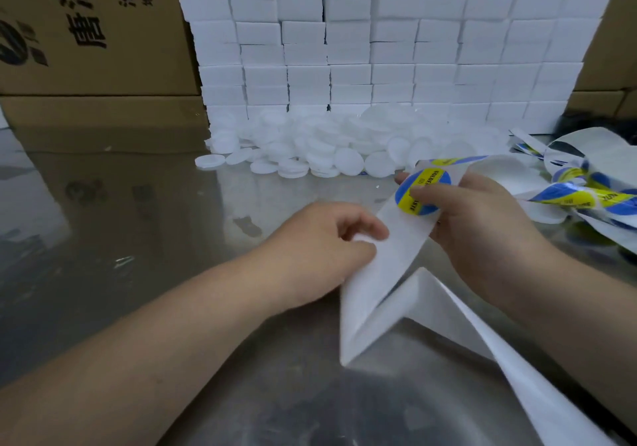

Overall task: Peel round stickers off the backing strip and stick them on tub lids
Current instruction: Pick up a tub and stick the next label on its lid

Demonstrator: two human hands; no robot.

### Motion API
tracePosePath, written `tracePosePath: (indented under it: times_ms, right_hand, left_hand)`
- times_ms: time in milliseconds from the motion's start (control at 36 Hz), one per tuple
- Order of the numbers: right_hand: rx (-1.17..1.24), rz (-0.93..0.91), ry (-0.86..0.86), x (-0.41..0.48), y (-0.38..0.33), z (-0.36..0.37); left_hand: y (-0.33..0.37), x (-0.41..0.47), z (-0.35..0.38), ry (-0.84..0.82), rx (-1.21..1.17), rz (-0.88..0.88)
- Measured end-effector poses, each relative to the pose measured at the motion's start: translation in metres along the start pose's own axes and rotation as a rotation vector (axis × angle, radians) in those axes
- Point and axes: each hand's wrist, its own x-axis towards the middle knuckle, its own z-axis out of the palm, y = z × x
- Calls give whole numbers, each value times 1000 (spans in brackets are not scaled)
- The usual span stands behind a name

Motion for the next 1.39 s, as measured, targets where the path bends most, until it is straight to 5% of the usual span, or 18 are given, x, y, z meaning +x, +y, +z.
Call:
tracePosePath:
  times_ms: [111, 222, 389, 528, 750, 1083, 1389]
  right_hand:
    - [26, -36, -19, 3, 1, -1]
    - [61, -24, 9, 8, 3, -3]
    - [21, 40, -22, 11, 11, -3]
    - [-74, 21, -85, 15, 18, 0]
    - [-240, -66, -82, 18, 19, -4]
    - [-371, -183, -71, 25, 30, -9]
    - [-331, -185, -162, 21, 29, -2]
  left_hand:
    - [8, -3, -4, -101, -304, -140]
    - [17, -10, -12, -293, -230, -242]
    - [5, 35, -43, 331, 24, -184]
    - [-26, 96, -50, 315, 505, -98]
    - [-67, 182, -63, 62, 1189, -98]
    - [-76, 207, -52, 173, 1290, 112]
    - [-73, 202, -49, 187, 1270, 28]
